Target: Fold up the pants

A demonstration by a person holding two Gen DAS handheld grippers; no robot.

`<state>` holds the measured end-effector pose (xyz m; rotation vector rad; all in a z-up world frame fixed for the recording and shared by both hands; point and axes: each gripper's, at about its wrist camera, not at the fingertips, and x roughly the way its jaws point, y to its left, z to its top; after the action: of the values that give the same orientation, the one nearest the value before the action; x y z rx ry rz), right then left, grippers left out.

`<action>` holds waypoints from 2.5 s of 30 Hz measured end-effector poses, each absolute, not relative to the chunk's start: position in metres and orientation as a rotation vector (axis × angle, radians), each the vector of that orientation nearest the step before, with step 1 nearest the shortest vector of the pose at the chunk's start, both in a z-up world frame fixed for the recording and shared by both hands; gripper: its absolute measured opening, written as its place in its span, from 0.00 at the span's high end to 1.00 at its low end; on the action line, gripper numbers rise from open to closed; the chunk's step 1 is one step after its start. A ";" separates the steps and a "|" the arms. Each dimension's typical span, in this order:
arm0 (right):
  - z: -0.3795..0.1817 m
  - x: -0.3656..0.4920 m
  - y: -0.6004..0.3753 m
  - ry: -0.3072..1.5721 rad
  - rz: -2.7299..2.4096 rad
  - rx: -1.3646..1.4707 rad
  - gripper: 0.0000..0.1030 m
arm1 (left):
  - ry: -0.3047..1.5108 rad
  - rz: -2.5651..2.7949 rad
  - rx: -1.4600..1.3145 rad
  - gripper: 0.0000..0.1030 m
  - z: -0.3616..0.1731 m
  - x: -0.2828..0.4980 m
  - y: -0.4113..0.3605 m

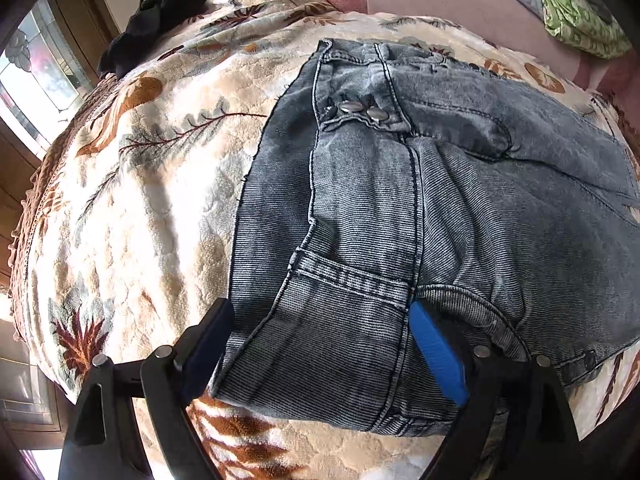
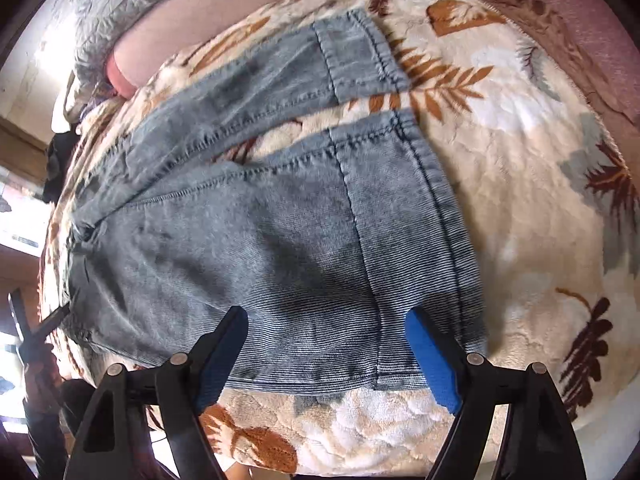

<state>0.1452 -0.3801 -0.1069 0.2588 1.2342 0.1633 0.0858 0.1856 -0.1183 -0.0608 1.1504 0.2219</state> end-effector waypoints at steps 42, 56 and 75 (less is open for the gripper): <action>-0.076 0.129 -0.352 1.020 0.192 0.331 0.09 | 1.020 0.218 -0.113 0.09 -0.083 0.074 0.165; -0.104 0.128 -0.339 1.083 0.212 0.342 0.09 | 1.023 -0.037 -0.571 0.10 -0.075 0.140 0.246; -0.116 0.146 -0.310 1.101 0.254 0.287 0.09 | 1.122 0.004 -0.709 0.50 -0.133 0.216 0.269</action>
<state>0.1456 -0.3100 -0.1165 0.2868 1.1009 0.2540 0.2161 0.2695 -0.1334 -0.7094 1.1220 0.0037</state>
